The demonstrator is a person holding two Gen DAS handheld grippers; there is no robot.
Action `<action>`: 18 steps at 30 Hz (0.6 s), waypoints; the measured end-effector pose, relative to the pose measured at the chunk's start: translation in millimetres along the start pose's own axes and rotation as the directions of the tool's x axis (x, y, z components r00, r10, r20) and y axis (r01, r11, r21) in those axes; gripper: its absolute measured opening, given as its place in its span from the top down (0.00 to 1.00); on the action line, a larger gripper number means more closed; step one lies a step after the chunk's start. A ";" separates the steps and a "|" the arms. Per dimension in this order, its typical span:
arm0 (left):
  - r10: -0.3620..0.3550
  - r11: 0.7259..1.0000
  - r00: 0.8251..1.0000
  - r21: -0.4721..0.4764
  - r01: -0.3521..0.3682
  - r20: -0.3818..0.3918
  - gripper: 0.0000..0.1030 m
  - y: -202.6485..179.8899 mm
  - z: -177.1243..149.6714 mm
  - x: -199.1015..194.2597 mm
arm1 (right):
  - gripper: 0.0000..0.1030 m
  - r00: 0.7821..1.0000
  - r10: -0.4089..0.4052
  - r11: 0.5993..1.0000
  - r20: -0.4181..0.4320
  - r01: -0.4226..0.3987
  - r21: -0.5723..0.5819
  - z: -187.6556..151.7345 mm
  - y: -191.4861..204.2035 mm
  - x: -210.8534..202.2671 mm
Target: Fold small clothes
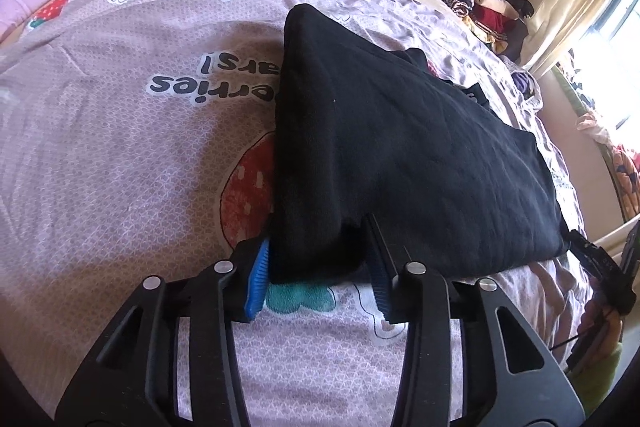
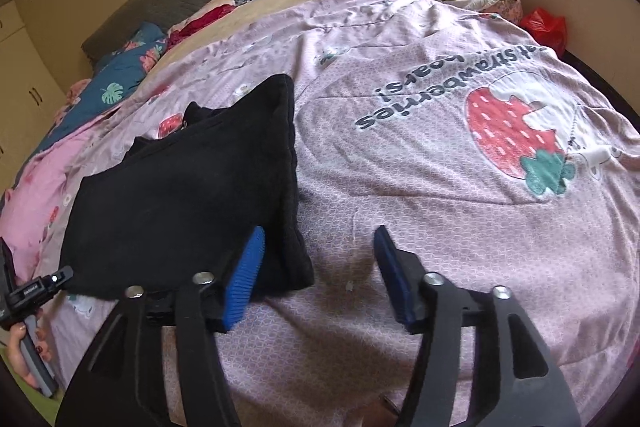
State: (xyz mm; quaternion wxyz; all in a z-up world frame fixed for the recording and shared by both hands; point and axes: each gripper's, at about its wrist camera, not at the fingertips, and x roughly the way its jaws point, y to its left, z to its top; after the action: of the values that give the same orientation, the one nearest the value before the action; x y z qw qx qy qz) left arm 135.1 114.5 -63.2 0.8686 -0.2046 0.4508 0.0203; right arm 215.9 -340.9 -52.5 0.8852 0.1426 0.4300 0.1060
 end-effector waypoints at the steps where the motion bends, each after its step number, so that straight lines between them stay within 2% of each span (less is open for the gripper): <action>1: 0.000 1.000 1.000 0.001 0.000 0.000 0.63 -0.9 -0.3 -0.9 | 0.38 1.000 0.001 1.000 0.004 -0.001 0.001 0.0 -0.3 -2.0; 5: 0.009 1.000 1.000 0.015 -0.009 0.007 0.56 -5.6 -2.7 -6.6 | 0.30 1.000 -0.006 1.000 0.015 0.006 -0.001 0.2 0.1 -7.4; 8: 0.016 0.999 1.000 0.031 -0.016 0.015 0.47 -10.6 -5.5 -13.2 | 0.22 1.000 -0.009 1.000 0.023 0.009 -0.004 0.0 1.9 -10.6; 10: 0.012 0.999 1.000 0.036 -0.012 0.016 0.38 -13.3 -6.2 -16.1 | 0.20 0.999 -0.005 1.000 0.038 0.005 -0.005 0.1 3.1 -14.9; 14: 0.007 0.999 1.000 0.044 -0.008 0.024 0.29 -16.8 -7.2 -23.3 | 0.10 0.998 0.003 1.000 0.067 -0.002 -0.018 0.8 6.9 -24.4; 18: 0.013 0.998 1.000 0.061 -0.014 0.026 0.19 -22.7 -8.8 -28.4 | 0.06 0.996 0.020 1.000 0.085 -0.018 -0.018 0.4 8.5 -32.3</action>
State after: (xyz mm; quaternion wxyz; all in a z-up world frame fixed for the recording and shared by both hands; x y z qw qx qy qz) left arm 116.4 94.7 -37.5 0.8800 -0.1747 0.4415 0.0151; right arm 196.0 -343.1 -25.7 0.9029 0.1433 0.3896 0.1120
